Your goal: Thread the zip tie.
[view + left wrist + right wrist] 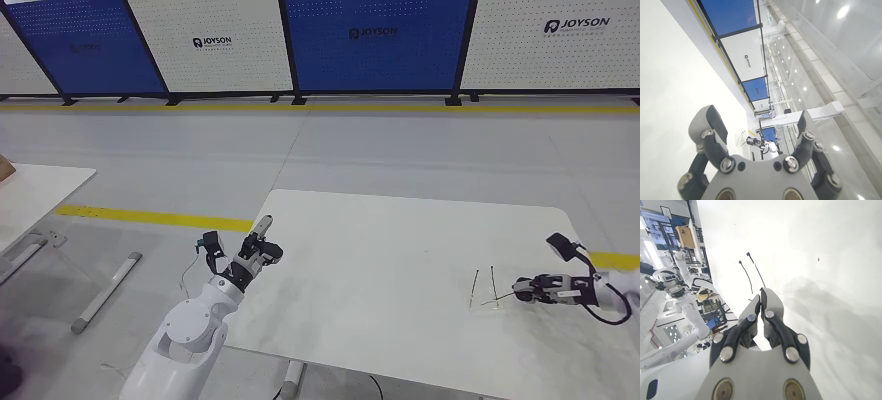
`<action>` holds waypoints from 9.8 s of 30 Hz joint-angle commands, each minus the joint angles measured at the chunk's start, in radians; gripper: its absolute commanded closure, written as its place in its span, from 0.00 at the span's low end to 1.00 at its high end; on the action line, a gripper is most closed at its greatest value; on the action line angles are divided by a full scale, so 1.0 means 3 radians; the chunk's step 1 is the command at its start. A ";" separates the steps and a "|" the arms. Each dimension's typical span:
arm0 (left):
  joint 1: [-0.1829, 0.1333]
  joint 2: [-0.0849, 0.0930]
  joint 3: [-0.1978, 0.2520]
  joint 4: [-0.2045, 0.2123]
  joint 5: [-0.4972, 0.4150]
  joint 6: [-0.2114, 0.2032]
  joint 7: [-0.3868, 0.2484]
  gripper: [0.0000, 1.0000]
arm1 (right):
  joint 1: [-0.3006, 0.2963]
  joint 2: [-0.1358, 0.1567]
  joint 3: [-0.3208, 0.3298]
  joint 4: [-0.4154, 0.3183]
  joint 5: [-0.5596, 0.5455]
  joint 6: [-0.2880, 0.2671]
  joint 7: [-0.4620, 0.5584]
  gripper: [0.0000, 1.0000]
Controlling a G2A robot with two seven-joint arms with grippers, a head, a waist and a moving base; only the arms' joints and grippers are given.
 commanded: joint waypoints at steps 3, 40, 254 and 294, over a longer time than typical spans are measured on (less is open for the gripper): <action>0.0000 0.0000 0.0000 0.0000 0.0000 0.0000 -0.0001 0.00 | 0.0011 0.0015 0.0035 0.0040 0.0061 -0.0061 0.0045 1.00; 0.0000 0.0000 0.0000 0.0000 0.0000 0.0000 -0.0001 0.00 | -0.0883 0.0365 0.0433 -0.1227 0.1760 -0.0061 -0.0009 1.00; -0.1257 -0.0385 0.1936 0.0524 0.0246 0.0305 0.0417 1.00 | -0.1423 -0.0384 -0.0385 -0.2645 0.1783 0.0330 -0.2723 1.00; -0.1054 -0.0324 0.1610 0.0523 0.0133 0.0331 -0.0038 1.00 | -0.1758 -0.0349 0.0171 -0.2826 0.1844 0.0326 -0.2593 0.00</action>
